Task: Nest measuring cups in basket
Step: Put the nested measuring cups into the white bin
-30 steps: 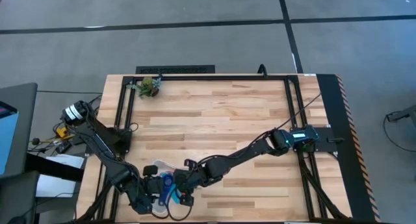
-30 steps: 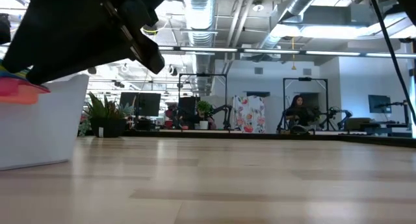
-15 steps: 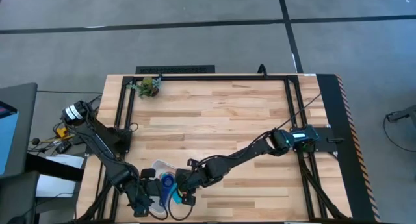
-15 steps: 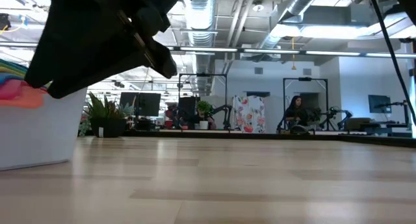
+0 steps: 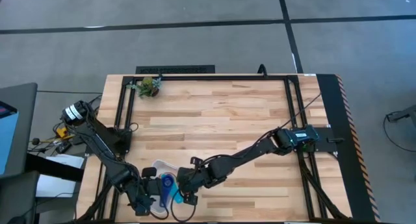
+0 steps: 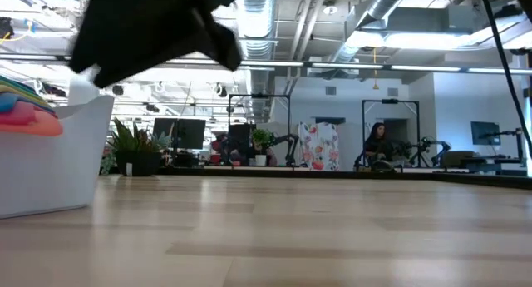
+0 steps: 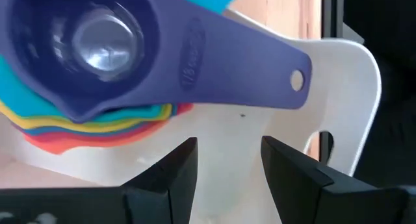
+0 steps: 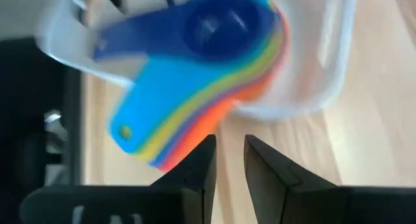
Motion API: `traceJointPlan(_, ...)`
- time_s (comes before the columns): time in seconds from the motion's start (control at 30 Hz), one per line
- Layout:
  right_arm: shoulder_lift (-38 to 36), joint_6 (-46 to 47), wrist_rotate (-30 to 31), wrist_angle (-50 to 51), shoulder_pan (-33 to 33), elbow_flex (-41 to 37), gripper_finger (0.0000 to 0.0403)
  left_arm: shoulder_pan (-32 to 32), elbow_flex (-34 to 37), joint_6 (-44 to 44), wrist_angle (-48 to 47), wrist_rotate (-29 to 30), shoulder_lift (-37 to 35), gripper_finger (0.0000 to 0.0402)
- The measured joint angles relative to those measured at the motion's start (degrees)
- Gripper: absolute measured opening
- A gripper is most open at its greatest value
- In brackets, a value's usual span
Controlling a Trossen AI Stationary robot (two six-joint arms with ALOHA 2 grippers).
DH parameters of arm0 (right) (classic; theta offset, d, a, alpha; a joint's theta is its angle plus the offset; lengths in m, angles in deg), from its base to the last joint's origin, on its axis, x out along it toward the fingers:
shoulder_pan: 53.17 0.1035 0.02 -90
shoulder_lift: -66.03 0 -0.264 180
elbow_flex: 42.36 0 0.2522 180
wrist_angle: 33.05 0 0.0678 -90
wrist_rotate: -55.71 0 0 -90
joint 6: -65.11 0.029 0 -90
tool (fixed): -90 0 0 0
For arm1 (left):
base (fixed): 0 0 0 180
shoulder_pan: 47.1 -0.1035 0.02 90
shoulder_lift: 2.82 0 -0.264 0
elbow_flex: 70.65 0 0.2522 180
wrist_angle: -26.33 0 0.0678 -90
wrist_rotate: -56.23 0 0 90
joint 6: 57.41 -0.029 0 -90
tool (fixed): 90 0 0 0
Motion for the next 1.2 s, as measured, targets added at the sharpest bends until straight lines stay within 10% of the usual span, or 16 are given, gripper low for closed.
traceJointPlan(1.2,4.22,2.86,-7.88,-5.75,-1.26,-0.31,0.0101,-3.83,0.00,-1.43,1.12,-0.53,-0.04,0.0158)
